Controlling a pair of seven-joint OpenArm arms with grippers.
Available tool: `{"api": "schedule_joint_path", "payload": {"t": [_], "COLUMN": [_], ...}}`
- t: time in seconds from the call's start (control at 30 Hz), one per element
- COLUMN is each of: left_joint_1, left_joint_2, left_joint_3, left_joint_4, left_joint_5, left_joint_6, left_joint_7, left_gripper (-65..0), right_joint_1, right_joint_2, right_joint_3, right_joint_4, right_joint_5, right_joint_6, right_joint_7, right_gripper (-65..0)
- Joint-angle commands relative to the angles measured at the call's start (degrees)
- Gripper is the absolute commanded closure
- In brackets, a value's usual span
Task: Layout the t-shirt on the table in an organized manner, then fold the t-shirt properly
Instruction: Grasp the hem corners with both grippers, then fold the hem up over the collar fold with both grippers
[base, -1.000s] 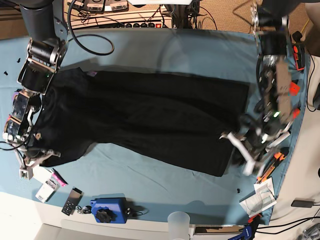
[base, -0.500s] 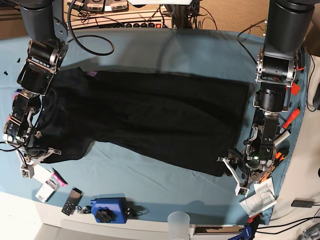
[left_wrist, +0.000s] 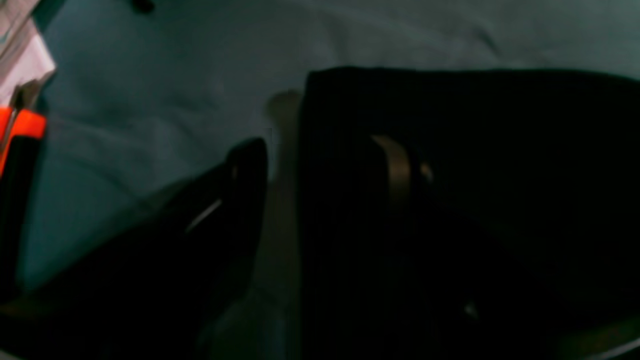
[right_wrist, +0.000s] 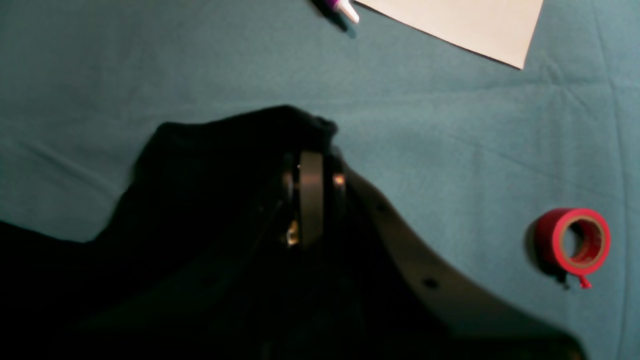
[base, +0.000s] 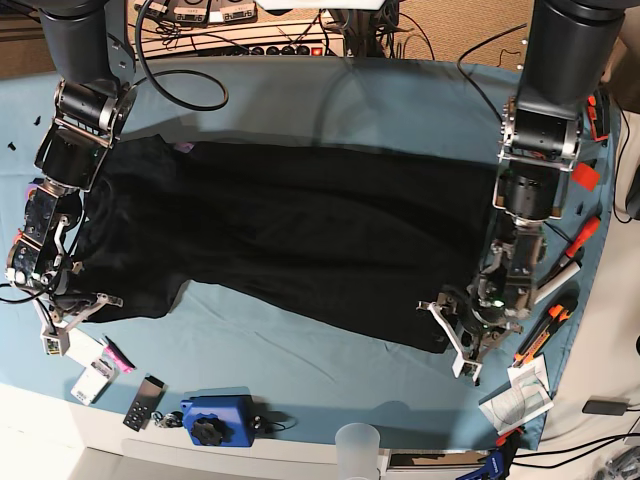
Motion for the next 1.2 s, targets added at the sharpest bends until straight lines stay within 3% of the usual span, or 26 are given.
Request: {"api": "schedule_joint_path", "payload": {"t": [0.0,0.23,0.3,0.43,0.57,0.77,0.87,1.0,1.17], "left_joint_1": [-2.05,-1.53,-1.4,-1.46,-1.46,-1.46,-1.44,-1.44,-1.4], "left_joint_2": [-0.28,0.81,0.92,0.87,0.52,0.15,0.17,0.13,0.11], "left_joint_3": [-0.13,-0.13,-0.13,-0.17,-0.17,-2.67,-7.61,-16.11,-23.43], "left_joint_4": [0.02,-3.06,-3.06,-3.04,-2.27,1.64,3.54,4.7,4.7], "left_joint_5": [-0.15,-1.68,-2.32,-2.27,-1.7,-1.73,-1.95,-2.58,-12.94], "left_joint_6": [0.15,-1.44,-3.08,-2.84,-1.46,1.51,1.07,-3.82,-11.34], "left_joint_7": [-1.7,-2.75,-3.56,-4.76,-4.74,-3.37,-0.35,3.8,12.09], "left_gripper": [-32.0,-29.3,-22.6,0.0,0.0,0.0,0.0,0.0,0.0], "right_joint_1": [1.88,1.9,1.9,1.9,1.92,2.38,2.34,2.36,2.21], "right_joint_2": [1.11,1.11,1.11,1.11,1.11,1.14,1.14,1.14,1.11], "right_joint_3": [0.15,0.15,0.15,0.15,0.15,0.17,0.17,1.68,6.45], "right_joint_4": [1.07,1.07,1.07,1.07,1.07,1.07,1.07,1.07,1.07], "right_joint_5": [0.33,0.42,0.76,0.96,3.26,3.93,3.93,4.0,8.94], "right_joint_6": [0.0,0.0,0.0,1.29,5.18,5.53,4.81,2.32,3.39], "right_joint_7": [0.87,0.68,0.72,1.31,2.8,12.0,12.61,14.23,11.17], "right_gripper": [0.0,0.0,0.0,0.0,0.0,0.0,0.0,0.0,0.0]}}
